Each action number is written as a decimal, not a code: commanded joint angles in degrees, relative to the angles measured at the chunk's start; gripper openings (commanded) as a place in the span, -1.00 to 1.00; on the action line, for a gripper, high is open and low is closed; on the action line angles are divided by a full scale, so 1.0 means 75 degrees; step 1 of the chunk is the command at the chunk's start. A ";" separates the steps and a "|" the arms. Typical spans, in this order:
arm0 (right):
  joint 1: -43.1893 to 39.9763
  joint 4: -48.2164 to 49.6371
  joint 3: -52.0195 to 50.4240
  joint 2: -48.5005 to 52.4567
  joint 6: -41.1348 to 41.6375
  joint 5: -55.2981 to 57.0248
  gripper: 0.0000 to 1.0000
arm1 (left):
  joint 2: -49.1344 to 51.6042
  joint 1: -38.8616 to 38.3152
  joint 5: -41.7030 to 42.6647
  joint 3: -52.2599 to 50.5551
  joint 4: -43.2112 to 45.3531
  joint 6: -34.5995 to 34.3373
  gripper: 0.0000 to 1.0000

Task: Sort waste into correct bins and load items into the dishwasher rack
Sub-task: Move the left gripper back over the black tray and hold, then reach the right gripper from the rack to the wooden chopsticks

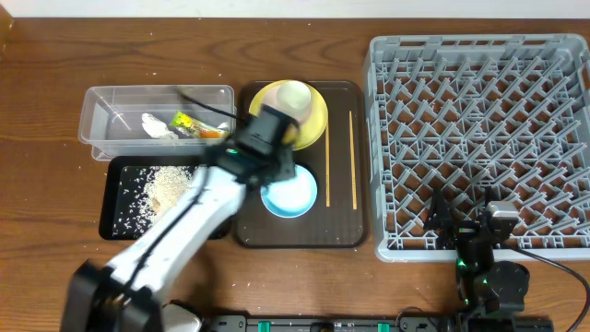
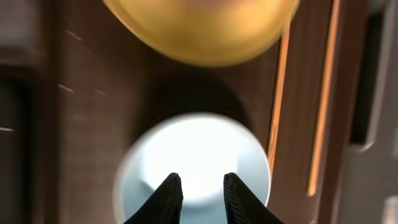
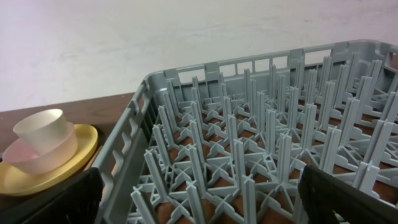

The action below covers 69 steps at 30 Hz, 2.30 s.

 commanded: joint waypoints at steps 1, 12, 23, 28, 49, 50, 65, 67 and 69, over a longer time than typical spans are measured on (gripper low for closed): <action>-0.0064 -0.0009 -0.0026 -0.0029 -0.0035 -0.0029 0.98 | -0.0743 0.0886 -0.0038 0.0221 -0.0347 0.0163 -0.49; -0.0064 -0.0009 -0.0026 -0.0029 -0.0035 -0.0029 0.99 | -0.1821 0.3998 -0.0032 0.0219 -0.1990 0.0764 -0.14; -0.0064 0.0085 -0.0026 -0.0029 -0.0032 -0.0035 0.98 | -0.1749 0.4170 -0.0041 0.0219 -0.2273 0.0766 0.68; -0.0064 0.0519 -0.0023 -0.0029 0.0023 -0.0309 0.98 | -0.1749 0.4170 -0.0041 0.0219 -0.2276 0.0766 0.75; -0.0052 -0.6111 0.8361 0.5135 -0.0032 -0.0787 0.99 | -0.1749 0.4170 -0.0041 0.0219 -0.2279 0.0766 0.88; -0.0052 -0.6755 0.8985 0.5729 -0.0032 -0.0927 0.99 | -0.1749 0.4170 -0.0041 0.0219 -0.2279 0.0766 0.88; 0.0085 -1.0168 1.2307 1.1208 0.0195 -0.4529 0.99 | -0.1749 0.4170 -0.0041 0.0219 -0.2279 0.0766 0.89; 0.0137 -0.9798 1.2304 1.1593 0.0731 -0.4546 0.37 | -0.1749 0.4170 -0.0041 0.0219 -0.2279 0.0766 0.89; 0.0402 -0.9398 1.2304 1.1896 0.1029 -0.4124 0.02 | -0.1749 0.4170 -0.0041 0.0219 -0.2276 0.0766 0.89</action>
